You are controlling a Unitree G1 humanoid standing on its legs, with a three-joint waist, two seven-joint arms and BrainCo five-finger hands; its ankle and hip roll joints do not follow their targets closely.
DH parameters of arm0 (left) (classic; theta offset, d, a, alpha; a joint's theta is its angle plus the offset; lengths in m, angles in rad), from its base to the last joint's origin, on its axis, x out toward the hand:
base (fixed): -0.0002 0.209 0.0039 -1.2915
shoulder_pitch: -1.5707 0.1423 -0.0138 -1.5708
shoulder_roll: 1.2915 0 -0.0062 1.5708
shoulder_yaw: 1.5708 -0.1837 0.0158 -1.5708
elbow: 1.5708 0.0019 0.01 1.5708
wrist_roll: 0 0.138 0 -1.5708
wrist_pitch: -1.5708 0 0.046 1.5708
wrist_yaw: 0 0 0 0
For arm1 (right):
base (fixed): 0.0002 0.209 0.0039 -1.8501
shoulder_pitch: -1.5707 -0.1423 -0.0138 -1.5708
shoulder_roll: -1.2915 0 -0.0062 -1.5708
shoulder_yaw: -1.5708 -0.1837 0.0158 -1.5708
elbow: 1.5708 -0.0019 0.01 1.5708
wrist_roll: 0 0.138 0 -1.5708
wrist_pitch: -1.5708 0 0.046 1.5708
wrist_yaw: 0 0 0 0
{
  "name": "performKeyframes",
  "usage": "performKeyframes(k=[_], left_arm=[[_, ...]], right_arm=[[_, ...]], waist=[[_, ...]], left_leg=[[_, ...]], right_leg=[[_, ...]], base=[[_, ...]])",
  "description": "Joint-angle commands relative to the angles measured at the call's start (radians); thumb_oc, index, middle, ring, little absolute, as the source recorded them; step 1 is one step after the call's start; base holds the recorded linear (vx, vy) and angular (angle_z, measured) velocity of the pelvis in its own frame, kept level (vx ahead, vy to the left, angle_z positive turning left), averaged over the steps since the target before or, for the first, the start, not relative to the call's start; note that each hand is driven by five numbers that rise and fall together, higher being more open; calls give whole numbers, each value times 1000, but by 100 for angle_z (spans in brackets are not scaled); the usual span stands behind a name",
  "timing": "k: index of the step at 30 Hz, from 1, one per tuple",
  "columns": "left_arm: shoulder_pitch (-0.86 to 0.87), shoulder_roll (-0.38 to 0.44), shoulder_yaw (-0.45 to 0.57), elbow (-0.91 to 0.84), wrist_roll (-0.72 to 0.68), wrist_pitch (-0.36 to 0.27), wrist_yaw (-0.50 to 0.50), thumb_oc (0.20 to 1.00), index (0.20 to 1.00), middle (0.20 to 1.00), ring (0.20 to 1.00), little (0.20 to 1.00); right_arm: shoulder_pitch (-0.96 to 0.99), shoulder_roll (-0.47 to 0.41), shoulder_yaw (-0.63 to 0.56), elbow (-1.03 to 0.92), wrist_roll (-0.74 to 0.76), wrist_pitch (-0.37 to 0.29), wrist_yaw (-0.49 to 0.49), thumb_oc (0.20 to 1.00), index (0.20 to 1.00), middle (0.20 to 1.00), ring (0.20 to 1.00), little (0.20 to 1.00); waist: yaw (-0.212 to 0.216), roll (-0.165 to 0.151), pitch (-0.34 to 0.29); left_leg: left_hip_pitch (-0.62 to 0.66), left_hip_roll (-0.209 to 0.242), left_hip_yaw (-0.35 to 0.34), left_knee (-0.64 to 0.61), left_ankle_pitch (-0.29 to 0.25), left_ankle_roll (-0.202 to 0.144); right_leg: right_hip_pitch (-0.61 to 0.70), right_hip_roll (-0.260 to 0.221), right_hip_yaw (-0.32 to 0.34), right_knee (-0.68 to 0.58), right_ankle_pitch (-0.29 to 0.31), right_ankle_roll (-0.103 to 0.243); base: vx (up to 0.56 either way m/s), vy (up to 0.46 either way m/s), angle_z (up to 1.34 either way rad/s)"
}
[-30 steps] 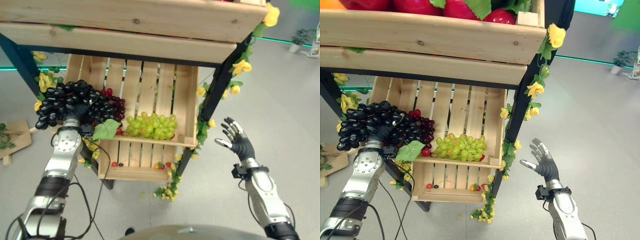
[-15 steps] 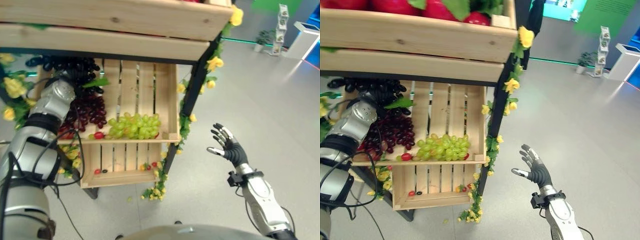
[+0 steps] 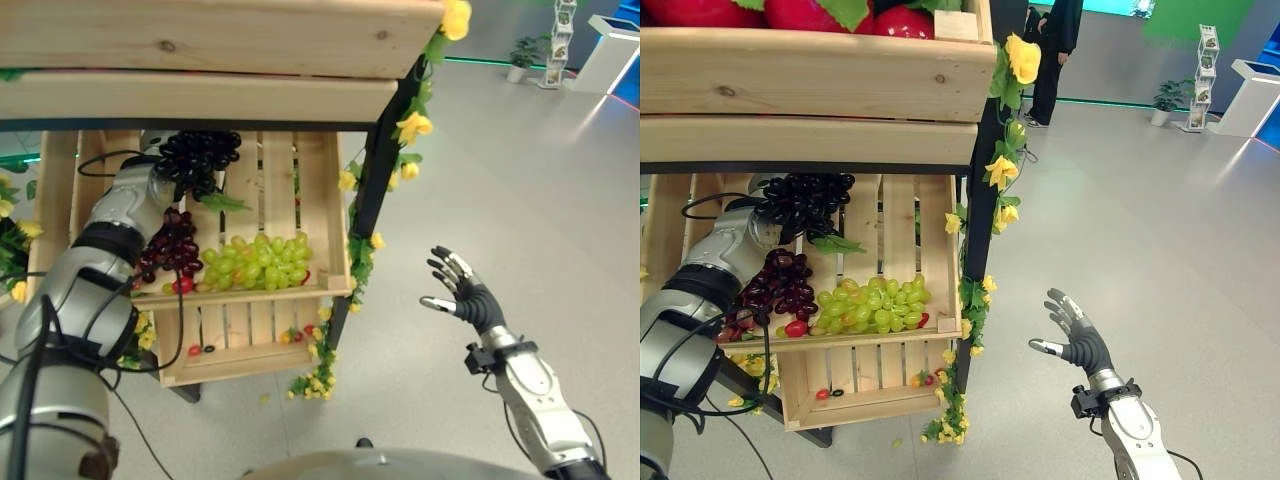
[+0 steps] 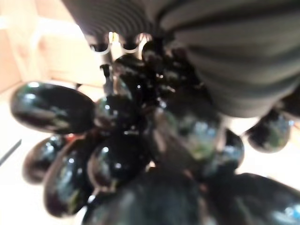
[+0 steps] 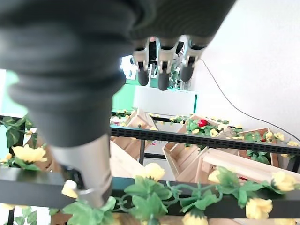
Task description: Pick up the fruits from the basket on one side to the basket on the other side
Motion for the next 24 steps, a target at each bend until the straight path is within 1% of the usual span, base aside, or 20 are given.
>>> performKeyframes(k=[1, 6, 7, 13, 24], left_arm=[[-89, 27, 35, 16, 41, -4, 6, 200, 200, 200, 200, 200], [-98, 39, 4, 8, 83, -1, -13, 200, 200, 200, 200, 200], [-99, 39, 1, 19, 87, 1, -16, 1000, 1000, 1000, 1000, 1000], [-107, 34, -3, 23, 83, 5, -28, 1000, 1000, 1000, 1000, 1000], [-95, 48, 1, -6, 74, 2, -49, 1000, 1000, 1000, 1000, 1000]], right_arm=[[-55, -25, -59, -56, -2, -73, 4, 1000, 1000, 1000, 1000, 1000], [-58, -28, -65, -51, -7, -75, 0, 1000, 1000, 1000, 1000, 1000], [-57, -29, -65, -50, -9, -74, 1, 1000, 1000, 1000, 1000, 1000], [-53, -27, -67, -48, -7, -69, 5, 1000, 1000, 1000, 1000, 1000], [-48, -25, -74, -46, -10, -61, 7, 1000, 1000, 1000, 1000, 1000]], waist=[[6, 8, 23], [10, 6, 23], [10, 6, 24], [12, 7, 22], [15, 11, 20]], left_leg=[[16, -11, -37, 91, -135, 43], [15, -12, -42, 91, -135, 43], [16, -12, -43, 89, -134, 43], [16, -13, -46, 90, -135, 42], [17, -14, -50, 89, -132, 41]], right_leg=[[65, 2, -19, 156, -204, 80], [64, 4, -26, 157, -206, 80], [66, 3, -26, 155, -205, 79], [70, 0, -28, 151, -206, 78], [76, 0, -36, 149, -208, 75]], base=[[7, -5, 5], [0, -1, 1], [0, 0, 0], [0, 0, 0], [-3, 0, 0]])
